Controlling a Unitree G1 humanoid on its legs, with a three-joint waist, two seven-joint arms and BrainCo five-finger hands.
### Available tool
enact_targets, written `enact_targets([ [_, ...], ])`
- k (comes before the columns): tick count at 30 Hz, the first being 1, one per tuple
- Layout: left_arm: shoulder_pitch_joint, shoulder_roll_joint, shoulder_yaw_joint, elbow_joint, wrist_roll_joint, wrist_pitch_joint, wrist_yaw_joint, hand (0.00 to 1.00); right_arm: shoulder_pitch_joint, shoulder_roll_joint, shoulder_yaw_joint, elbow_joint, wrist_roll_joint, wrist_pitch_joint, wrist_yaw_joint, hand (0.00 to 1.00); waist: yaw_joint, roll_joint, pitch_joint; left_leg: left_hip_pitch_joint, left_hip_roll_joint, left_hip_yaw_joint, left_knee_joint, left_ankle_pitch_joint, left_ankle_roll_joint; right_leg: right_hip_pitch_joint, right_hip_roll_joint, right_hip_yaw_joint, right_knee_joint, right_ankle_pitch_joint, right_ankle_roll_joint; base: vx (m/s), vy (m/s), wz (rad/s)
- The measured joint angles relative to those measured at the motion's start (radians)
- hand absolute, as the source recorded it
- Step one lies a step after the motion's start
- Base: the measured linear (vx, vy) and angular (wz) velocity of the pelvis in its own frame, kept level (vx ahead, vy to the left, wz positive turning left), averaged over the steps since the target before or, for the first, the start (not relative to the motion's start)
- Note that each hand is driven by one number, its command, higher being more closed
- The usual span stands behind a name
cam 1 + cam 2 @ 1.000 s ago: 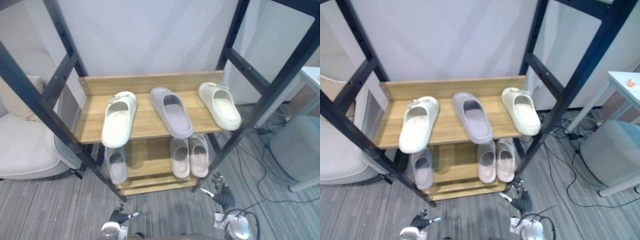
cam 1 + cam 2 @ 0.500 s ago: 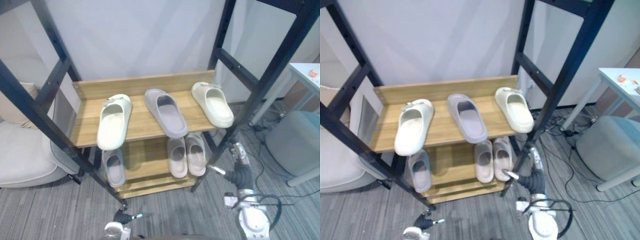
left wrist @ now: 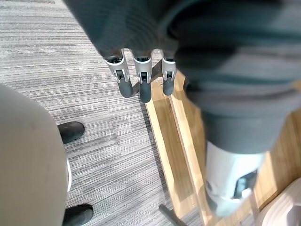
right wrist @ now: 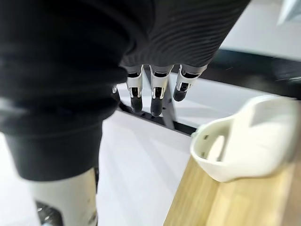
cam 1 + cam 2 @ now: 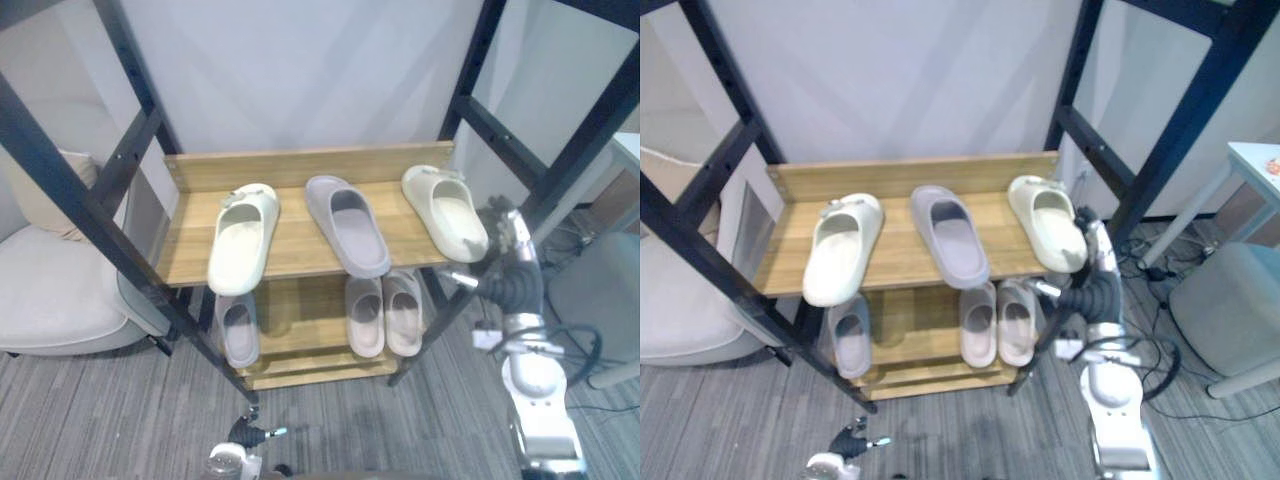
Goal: Organize the slippers on the shoe rack
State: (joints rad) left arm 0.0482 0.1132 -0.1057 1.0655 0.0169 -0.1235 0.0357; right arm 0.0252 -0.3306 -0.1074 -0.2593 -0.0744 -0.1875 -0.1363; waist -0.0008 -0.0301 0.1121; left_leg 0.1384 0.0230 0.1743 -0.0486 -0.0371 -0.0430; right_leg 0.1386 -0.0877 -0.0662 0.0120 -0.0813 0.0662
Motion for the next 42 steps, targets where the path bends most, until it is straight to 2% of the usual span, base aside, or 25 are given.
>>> enact_targets([
  [8,0.005,0.001,0.0,-0.019,-0.004,0.0,-0.001,0.0,-0.254,-0.113,0.034,0.267,0.007,0.053,-0.001,0.0,0.008,-0.006,0.002,-0.031,-0.01,-0.034,-0.002,0.012,0.011,-0.016,-0.008,-0.031,0.002,-0.002,0.002,-0.02,-0.019,0.13],
  [15,0.007,0.007,-0.002,-0.036,-0.019,0.0,-0.001,0.0,-0.461,-0.147,0.124,0.46,0.012,0.081,0.001,0.0,0.019,-0.015,0.008,-0.034,-0.015,-0.035,-0.02,0.022,0.015,-0.028,-0.011,-0.031,0.003,-0.001,0.002,0.0,0.0,0.0],
  [21,0.007,0.017,-0.001,-0.055,-0.021,-0.001,-0.001,0.0,-0.617,-0.149,0.188,0.594,0.035,0.09,0.004,0.0,0.036,-0.032,0.025,-0.044,-0.018,-0.04,-0.022,0.024,0.017,-0.034,-0.012,-0.038,0.0,0.003,-0.002,0.0,-0.006,0.02],
  [27,0.004,0.017,0.0,-0.084,-0.041,-0.006,-0.001,0.0,-0.739,-0.148,0.24,0.692,0.034,0.105,0.02,0.0,0.057,-0.032,0.055,-0.054,-0.02,-0.048,-0.024,0.029,0.022,-0.037,-0.014,-0.043,-0.006,0.016,-0.003,0.0,-0.006,0.04],
  [30,0.004,0.02,0.002,-0.084,-0.051,-0.007,0.0,0.0,-0.791,-0.147,0.271,0.756,0.033,0.109,0.022,0.0,0.059,-0.032,0.062,-0.059,-0.022,-0.049,-0.041,0.04,0.026,-0.038,-0.014,-0.047,-0.018,0.03,-0.004,-0.01,-0.005,0.04],
  [39,-0.011,0.029,0.011,-0.104,-0.083,-0.02,0.002,0.0,-0.923,-0.092,0.34,0.912,-0.005,0.129,0.052,0.0,0.081,-0.046,0.119,-0.069,-0.028,-0.055,-0.053,0.062,0.033,-0.051,-0.019,-0.064,-0.017,0.045,-0.004,-0.05,-0.007,0.02],
  [40,-0.012,0.03,0.011,-0.103,-0.09,-0.02,0.002,0.0,-0.935,-0.092,0.348,0.916,-0.007,0.129,0.053,1.0,0.082,-0.045,0.122,-0.069,-0.028,-0.055,-0.054,0.063,0.032,-0.051,-0.019,-0.064,-0.017,0.045,-0.004,-0.07,-0.019,-0.02],
  [42,-0.015,0.029,0.011,-0.102,-0.091,-0.02,0.002,0.0,-0.958,-0.081,0.362,0.941,-0.016,0.129,0.058,1.0,0.084,-0.044,0.124,-0.07,-0.028,-0.055,-0.054,0.066,0.03,-0.052,-0.019,-0.065,-0.017,0.045,-0.004,-0.04,-0.018,-0.01],
])
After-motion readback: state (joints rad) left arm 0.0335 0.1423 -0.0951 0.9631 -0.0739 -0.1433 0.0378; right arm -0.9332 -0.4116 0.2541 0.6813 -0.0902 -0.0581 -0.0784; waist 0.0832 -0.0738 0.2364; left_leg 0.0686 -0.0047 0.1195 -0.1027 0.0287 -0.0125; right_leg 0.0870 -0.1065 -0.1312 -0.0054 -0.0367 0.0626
